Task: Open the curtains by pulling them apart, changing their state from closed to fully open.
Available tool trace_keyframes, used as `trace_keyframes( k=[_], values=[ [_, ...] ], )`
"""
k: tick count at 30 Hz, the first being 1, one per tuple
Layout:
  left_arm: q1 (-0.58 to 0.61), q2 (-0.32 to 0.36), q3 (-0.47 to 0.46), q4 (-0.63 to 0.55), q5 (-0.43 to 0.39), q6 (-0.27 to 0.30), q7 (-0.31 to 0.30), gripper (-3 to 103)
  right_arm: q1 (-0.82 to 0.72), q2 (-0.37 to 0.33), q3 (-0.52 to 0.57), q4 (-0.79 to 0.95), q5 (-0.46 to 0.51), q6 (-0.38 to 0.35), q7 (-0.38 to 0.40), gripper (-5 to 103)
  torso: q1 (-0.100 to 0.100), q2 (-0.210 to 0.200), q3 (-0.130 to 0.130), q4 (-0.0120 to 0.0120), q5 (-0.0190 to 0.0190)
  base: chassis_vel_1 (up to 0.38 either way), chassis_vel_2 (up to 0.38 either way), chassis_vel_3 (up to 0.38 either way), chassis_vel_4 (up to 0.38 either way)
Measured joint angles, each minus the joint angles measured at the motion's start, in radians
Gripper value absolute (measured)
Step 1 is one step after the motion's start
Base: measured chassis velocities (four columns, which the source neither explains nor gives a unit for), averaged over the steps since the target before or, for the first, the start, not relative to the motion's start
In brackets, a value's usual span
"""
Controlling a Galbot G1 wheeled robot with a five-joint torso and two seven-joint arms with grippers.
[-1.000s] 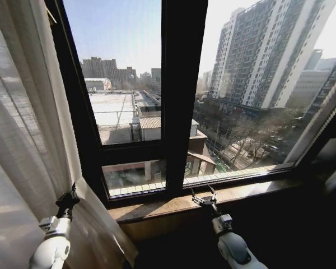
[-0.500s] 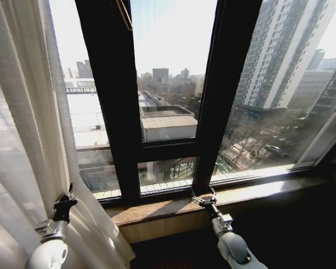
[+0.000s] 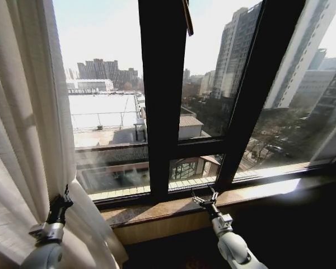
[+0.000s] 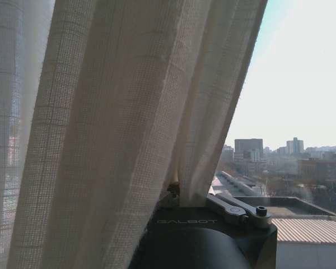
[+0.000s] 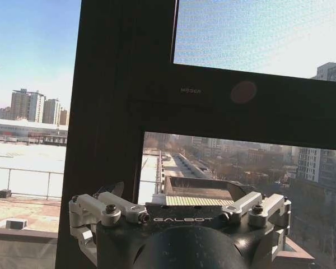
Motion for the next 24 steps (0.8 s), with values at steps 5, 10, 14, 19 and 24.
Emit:
trace_keyframes(
  k=[5,10,14,19,24],
  values=[
    [0.014,-0.005,-0.008,-0.008,0.000,-0.001,-0.002,0,0.000,0.000,0.000,0.000,0.000,0.000,0.000,100,0.000,0.000,0.000,0.0002,0.0000,0.411,0.310,-0.393,-0.299],
    [0.026,-0.012,-0.011,-0.015,0.000,-0.004,-0.004,0,0.000,0.000,0.000,0.000,0.000,0.000,0.000,100,0.000,0.000,0.000,0.0001,0.0000,0.399,0.294,-0.413,-0.308],
    [0.032,-0.016,-0.012,-0.019,0.001,-0.006,-0.005,0,0.000,0.000,0.000,0.000,0.000,0.000,0.000,100,0.000,0.000,0.000,0.0002,0.0001,0.401,0.246,-0.398,-0.251],
    [0.045,-0.018,-0.021,-0.024,0.002,-0.009,-0.007,0,0.000,0.000,0.000,0.000,0.000,0.000,0.000,100,0.000,0.000,0.000,0.0005,-0.0005,0.236,0.164,-0.229,-0.137],
    [0.056,-0.017,-0.033,-0.026,0.002,-0.014,-0.008,0,0.000,0.000,0.000,0.000,0.000,0.000,0.000,100,0.000,0.000,0.000,0.0003,-0.0002,0.066,0.018,-0.015,-0.042]
  ],
)
